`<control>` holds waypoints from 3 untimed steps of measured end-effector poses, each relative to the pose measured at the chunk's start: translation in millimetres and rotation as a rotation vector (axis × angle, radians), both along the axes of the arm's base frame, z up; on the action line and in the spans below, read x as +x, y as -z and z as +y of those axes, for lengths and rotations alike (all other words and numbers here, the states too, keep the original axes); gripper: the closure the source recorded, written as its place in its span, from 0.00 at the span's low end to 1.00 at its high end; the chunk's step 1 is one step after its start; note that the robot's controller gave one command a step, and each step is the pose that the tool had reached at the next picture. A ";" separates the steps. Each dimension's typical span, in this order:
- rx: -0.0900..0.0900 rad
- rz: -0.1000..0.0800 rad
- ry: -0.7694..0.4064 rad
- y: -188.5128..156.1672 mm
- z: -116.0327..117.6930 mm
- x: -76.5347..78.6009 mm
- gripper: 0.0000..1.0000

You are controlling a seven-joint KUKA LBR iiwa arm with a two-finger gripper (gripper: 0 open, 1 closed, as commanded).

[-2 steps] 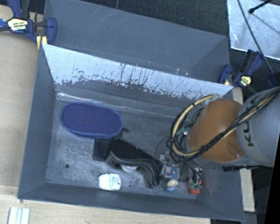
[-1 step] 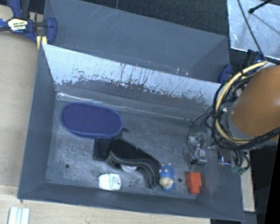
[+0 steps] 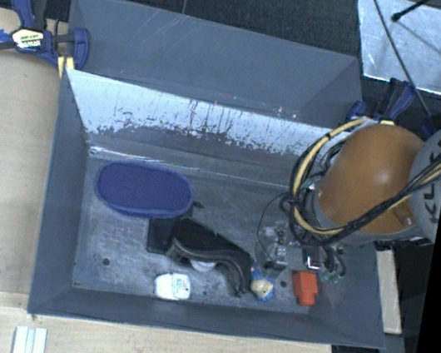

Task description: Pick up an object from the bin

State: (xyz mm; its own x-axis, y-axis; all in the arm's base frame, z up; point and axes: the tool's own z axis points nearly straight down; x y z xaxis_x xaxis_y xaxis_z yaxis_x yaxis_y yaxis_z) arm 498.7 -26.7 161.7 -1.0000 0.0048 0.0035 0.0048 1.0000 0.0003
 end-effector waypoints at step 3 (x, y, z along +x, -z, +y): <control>-0.002 -0.013 -0.288 -36.5 1.2 0.2 0.00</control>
Offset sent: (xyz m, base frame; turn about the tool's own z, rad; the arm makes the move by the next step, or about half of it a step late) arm 0.0000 0.0000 0.0000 0.0000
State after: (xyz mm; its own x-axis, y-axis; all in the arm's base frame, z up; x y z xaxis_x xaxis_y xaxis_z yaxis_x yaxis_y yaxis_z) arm 498.9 -25.5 198.1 -0.9601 -0.2797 -0.0095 -0.2796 0.9601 -0.0036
